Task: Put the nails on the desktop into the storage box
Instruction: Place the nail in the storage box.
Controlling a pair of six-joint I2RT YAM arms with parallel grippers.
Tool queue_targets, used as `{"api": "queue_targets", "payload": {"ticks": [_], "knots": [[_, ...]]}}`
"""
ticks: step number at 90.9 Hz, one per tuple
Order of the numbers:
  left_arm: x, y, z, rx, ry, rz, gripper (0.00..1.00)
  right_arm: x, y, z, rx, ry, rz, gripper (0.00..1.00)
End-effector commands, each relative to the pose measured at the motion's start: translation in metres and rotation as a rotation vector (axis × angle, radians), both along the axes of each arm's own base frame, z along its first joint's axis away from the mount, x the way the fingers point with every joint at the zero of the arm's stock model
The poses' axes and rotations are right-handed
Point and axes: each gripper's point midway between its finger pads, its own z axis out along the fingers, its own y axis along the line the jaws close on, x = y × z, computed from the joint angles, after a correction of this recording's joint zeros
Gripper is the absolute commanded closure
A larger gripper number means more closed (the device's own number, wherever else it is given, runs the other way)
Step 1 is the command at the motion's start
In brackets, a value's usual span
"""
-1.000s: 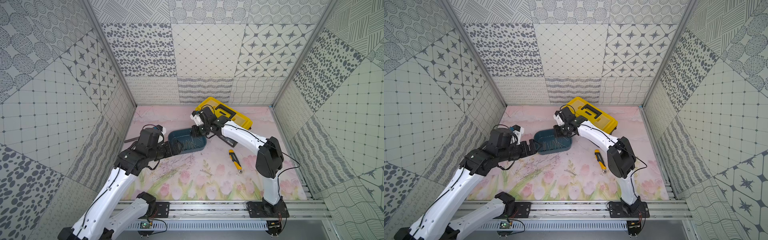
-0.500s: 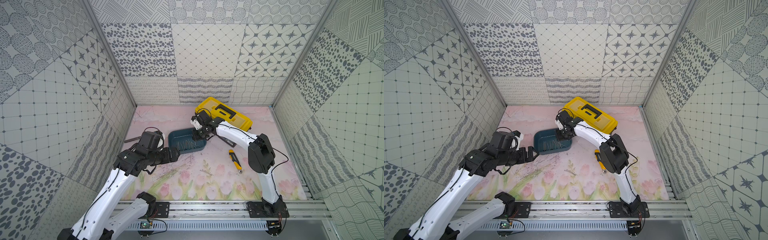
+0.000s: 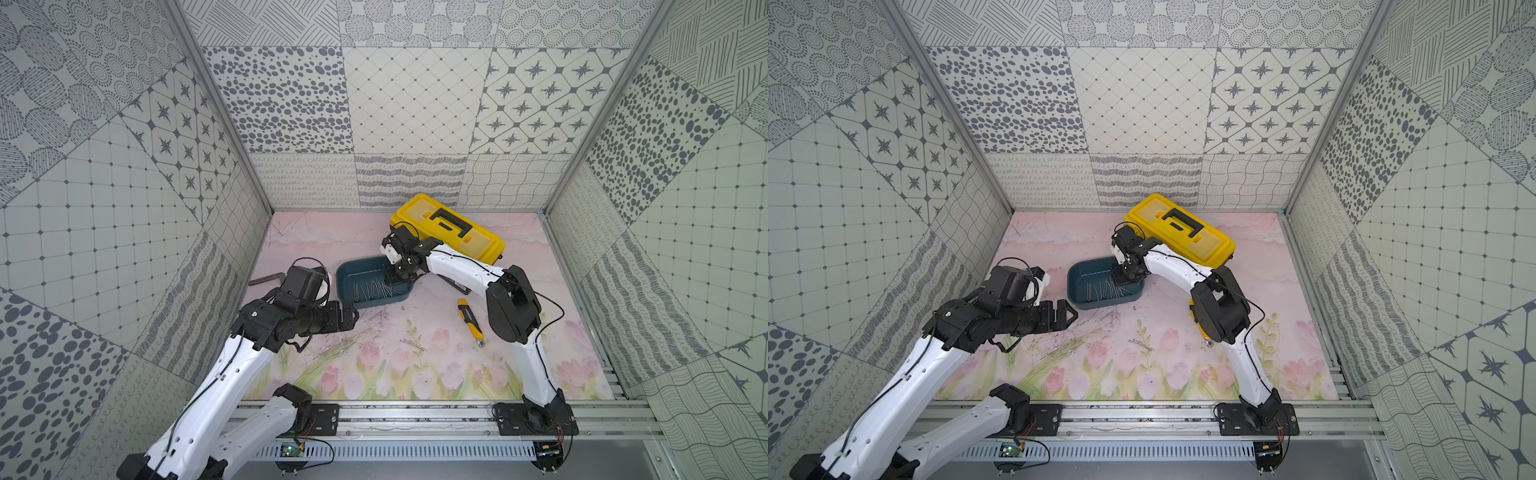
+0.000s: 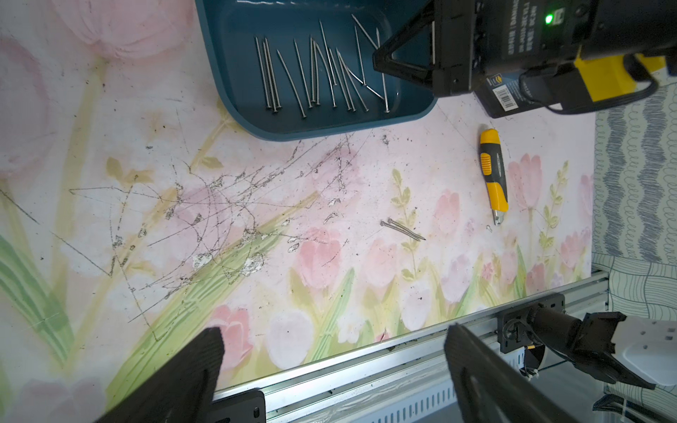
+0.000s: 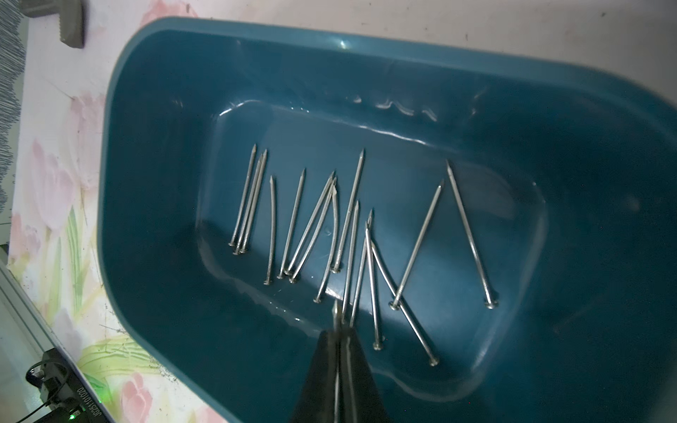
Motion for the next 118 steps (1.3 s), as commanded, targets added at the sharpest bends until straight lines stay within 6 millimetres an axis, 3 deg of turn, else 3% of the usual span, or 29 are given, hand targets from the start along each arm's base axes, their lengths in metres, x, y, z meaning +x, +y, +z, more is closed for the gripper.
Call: {"api": "queue_targets", "payload": {"ticks": [1, 17, 41, 67, 83, 96, 103, 118], "knots": [[-0.005, -0.001, -0.005, 0.013, 0.025, -0.041, 0.00, 0.007, 0.003, -0.003, 0.002, -0.012, -0.015, 1.00], [-0.004, -0.005, -0.009, 0.002, 0.045, -0.053, 0.00, 0.006, 0.001, -0.011, -0.009, 0.004, -0.021, 1.00], [-0.004, -0.012, -0.014, -0.026, 0.072, -0.070, 0.00, 0.004, -0.003, -0.012, -0.015, 0.012, -0.028, 0.91], [0.000, -0.024, -0.010, -0.088, 0.061, -0.096, 0.00, -0.001, -0.009, 0.010, 0.004, -0.016, -0.031, 0.82], [0.001, -0.031, -0.002, -0.115, 0.023, -0.138, 0.00, -0.007, -0.010, 0.037, 0.045, -0.039, -0.027, 0.77], [0.002, -0.035, 0.003, -0.112, -0.019, -0.198, 0.00, -0.011, -0.015, 0.077, 0.096, -0.092, -0.033, 0.76], [0.002, -0.042, 0.006, -0.122, -0.048, -0.260, 0.00, -0.017, -0.022, 0.102, 0.126, -0.126, -0.046, 0.76], [0.003, -0.063, 0.015, -0.102, -0.111, -0.425, 0.00, -0.037, -0.046, 0.131, 0.154, -0.164, -0.079, 0.75]]}}
